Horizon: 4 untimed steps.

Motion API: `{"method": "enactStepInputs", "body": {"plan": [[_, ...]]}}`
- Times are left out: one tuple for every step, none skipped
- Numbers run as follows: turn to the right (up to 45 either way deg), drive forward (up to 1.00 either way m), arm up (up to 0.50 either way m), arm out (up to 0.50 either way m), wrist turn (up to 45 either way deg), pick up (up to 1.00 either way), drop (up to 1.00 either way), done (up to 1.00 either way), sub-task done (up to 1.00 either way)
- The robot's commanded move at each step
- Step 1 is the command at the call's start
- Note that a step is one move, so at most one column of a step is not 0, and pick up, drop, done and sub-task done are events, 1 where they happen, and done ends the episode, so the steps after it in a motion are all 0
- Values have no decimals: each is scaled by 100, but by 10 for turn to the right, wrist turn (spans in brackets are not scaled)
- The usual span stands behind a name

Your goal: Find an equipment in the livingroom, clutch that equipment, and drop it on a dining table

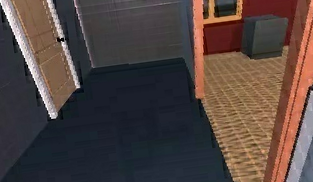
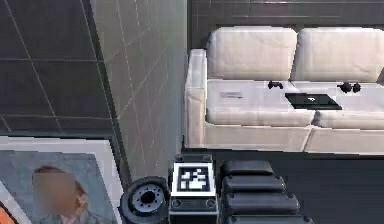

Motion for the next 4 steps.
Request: {"method": "enactStepInputs", "body": {"plan": [[0,75,0,0,0,0,0,0,0],[390,0,0,0,0,0,0,0,0],[0,40,0,0,0,0,0,0,0],[450,0,0,0,0,0,0,0,0]]}}
